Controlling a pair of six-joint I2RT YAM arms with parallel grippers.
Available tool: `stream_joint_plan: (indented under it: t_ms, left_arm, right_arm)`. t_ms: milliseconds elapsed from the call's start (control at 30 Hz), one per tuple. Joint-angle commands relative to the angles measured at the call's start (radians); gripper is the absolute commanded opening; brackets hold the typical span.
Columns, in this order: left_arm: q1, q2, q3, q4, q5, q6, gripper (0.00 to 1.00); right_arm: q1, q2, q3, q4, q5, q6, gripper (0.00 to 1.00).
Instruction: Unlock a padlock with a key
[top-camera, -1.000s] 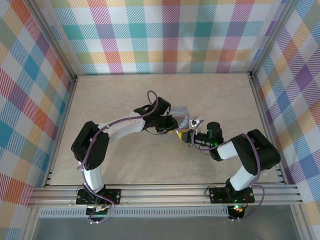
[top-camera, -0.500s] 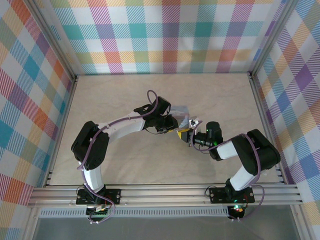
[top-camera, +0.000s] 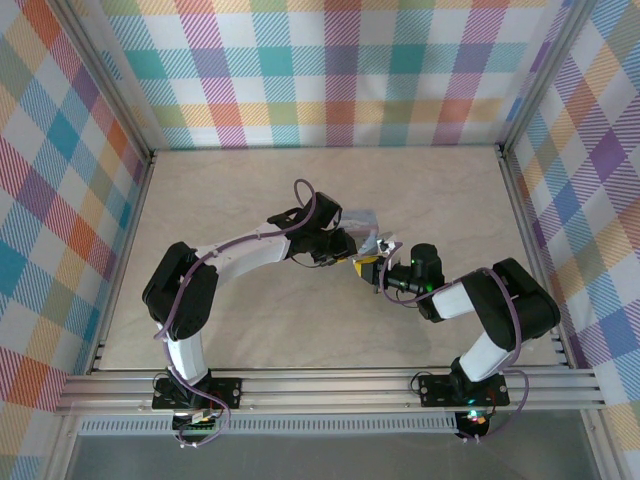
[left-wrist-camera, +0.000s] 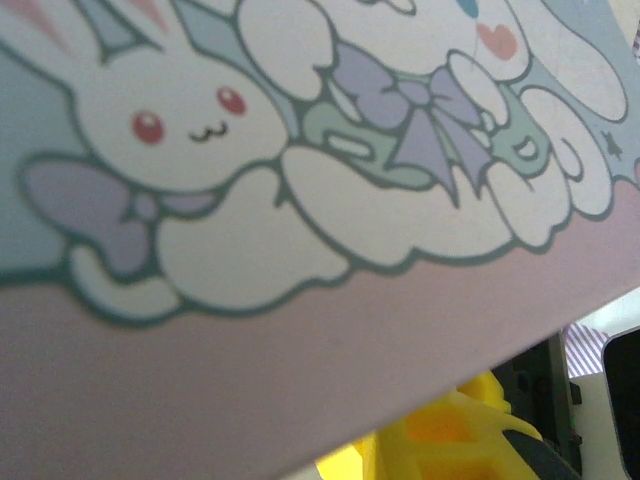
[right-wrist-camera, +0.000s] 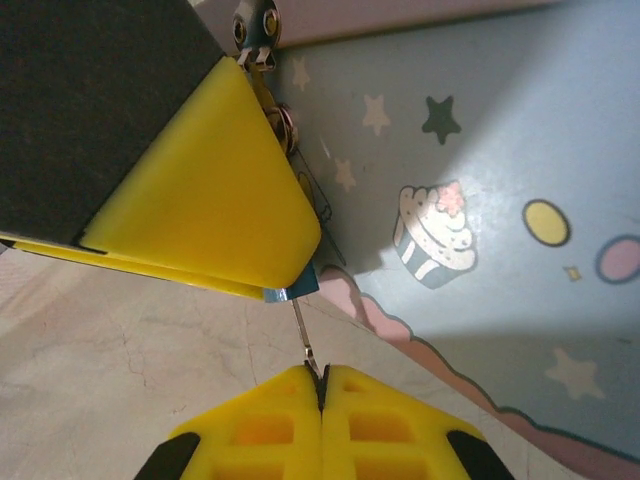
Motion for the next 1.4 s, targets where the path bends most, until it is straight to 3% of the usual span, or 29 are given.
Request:
stream_joint_plan:
  t_ms: [0,633,1100,1367]
  left_arm:
    - [-0.011,-0.025,0.035,0.006,0.083,0.003,0.15]
    - [-0.013,-0.013,0.012,-0.024,0.052,0.03,0.15]
    - [-0.015,-0.008,0.015,0.012,0.071,0.006,0.15]
    - [-0.016,0.0,0.012,0.0,0.071,0.012,0.15]
  right_arm:
    - [-0.001,-0.016,0.028,0.115,0.046,-0.006,0.01]
    - [-0.003,-0.119,0.021,0.004,0.067,-0.051,0.0]
    - [0.014,-0.036,0.039,0.032,0.036,-0.043,0.01]
    - [0.02,-0.036,0.037,0.081,0.09,-0.027,0.0]
